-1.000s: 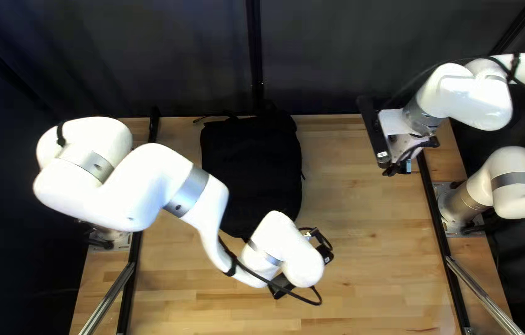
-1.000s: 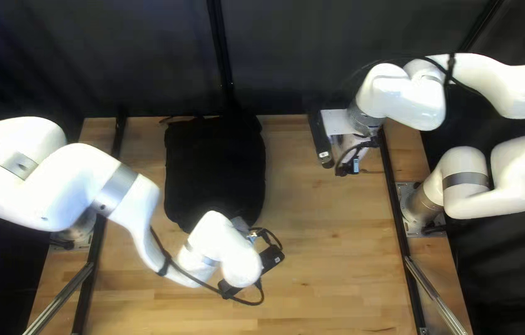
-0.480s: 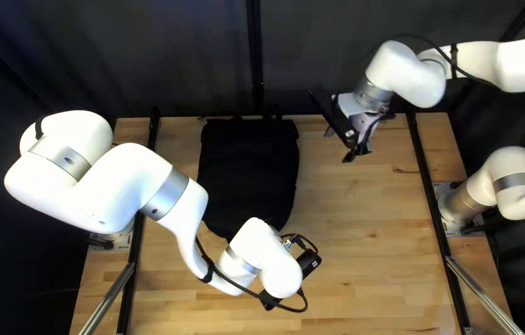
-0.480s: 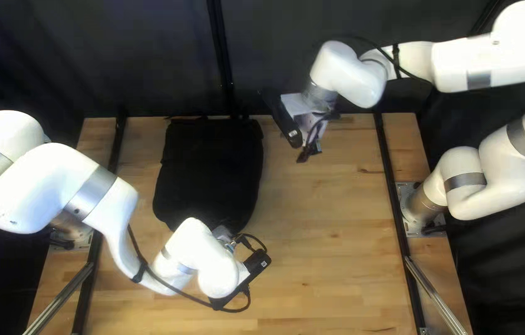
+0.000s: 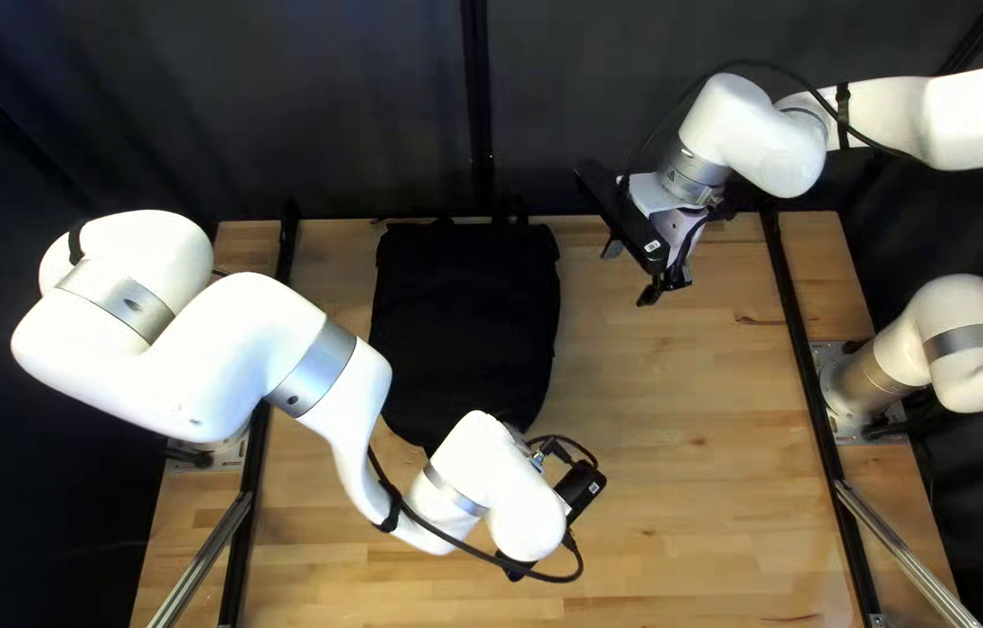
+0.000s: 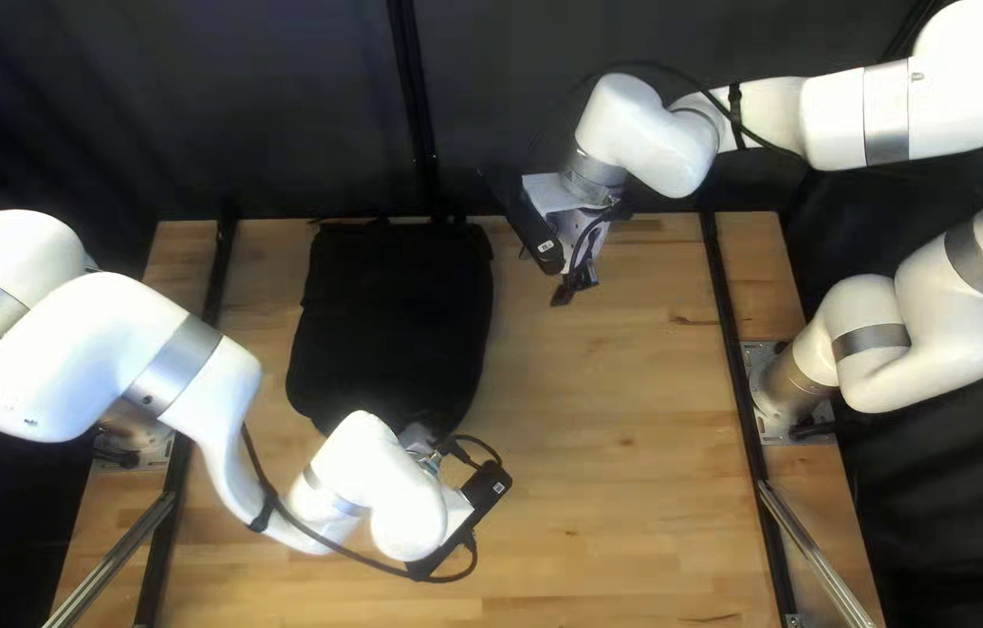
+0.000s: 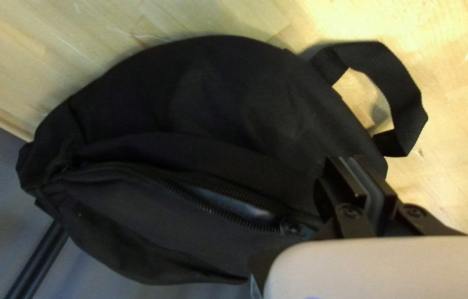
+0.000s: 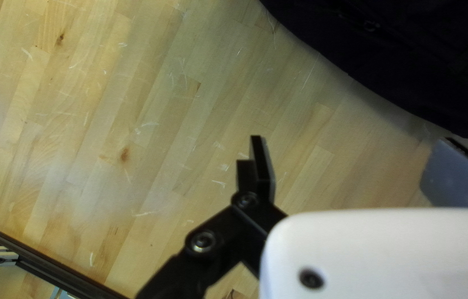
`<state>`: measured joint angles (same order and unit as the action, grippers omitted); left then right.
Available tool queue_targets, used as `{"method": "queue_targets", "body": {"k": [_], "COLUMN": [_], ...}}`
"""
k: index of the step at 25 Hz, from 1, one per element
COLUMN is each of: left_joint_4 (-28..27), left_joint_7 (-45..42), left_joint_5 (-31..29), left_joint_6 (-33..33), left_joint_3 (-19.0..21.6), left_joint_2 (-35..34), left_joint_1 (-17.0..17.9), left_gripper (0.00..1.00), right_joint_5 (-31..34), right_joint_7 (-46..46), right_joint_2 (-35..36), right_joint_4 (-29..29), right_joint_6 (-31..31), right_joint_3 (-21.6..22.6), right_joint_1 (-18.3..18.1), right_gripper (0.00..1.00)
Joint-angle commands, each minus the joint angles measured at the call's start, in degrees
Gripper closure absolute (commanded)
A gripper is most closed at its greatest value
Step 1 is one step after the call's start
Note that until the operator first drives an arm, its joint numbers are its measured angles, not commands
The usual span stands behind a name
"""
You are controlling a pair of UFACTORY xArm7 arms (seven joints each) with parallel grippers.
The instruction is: Remove a lunch box from a kids backpack
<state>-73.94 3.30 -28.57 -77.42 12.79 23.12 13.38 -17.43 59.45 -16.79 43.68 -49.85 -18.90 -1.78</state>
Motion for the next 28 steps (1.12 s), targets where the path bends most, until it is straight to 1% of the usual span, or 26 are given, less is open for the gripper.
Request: {"method": "queue_targets", "body": {"k": [1, 2, 5, 6, 9, 13, 15, 17, 28], "left_joint_4": [0.3, 0.9, 2.3, 2.5, 3.1, 3.8, 4.2, 4.5, 6.4], "left_joint_7": [-0.5, -0.6, -1.1, -1.2, -2.0, -2.8, -3.1, -3.3, -3.9], "left_joint_5": [0.0, 0.1, 0.2, 0.2, 0.1, 0.1, 0.1, 0.0, 1.4], "left_joint_6": [-0.4, -0.4, -0.1, 0.0, 0.6, 1.4, 1.8, 2.3, 3.3], "left_joint_3": [-0.1, -0.1, -0.2, -0.2, -0.3, -0.3, -0.4, -0.4, -0.3], "left_joint_2": [-1.0, -1.9, -3.6, -3.8, -4.3, -4.7, -5.0, -5.2, -6.3], "left_joint_1": [0.0, -0.1, -0.3, -0.3, -0.4, -0.4, -0.5, -0.6, -0.9], "left_gripper": [1.0, 1.0, 1.0, 1.0, 1.0, 1.0, 1.0, 1.0, 1.0], "right_joint_5": [-12.6, -18.5, -27.5, -28.7, -35.3, -40.7, -42.0, -40.3, -40.3], "right_joint_7": [22.3, 30.0, 42.3, 44.3, 54.1, 60.4, 61.3, 59.1, 59.1], "right_joint_2": [7.6, 10.1, 13.6, 14.0, 15.9, 19.3, 20.2, 20.7, 20.7], "right_joint_4": [-2.3, -2.8, -2.9, -2.9, -2.2, 0.5, 1.1, 1.9, 1.9], "right_joint_6": [10.1, 13.4, 18.0, 18.6, 20.2, 21.4, 21.9, 20.1, 20.1], "right_joint_3": [-4.2, -4.1, -3.0, -2.9, -2.6, -1.1, -0.7, -1.1, -1.1], "right_joint_1": [2.7, 3.3, 4.1, 4.2, 4.3, 4.9, 5.2, 5.0, 5.0], "right_gripper": [0.0, 0.0, 0.0, 0.0, 0.0, 0.0, 0.0, 0.0, 0.0]}}
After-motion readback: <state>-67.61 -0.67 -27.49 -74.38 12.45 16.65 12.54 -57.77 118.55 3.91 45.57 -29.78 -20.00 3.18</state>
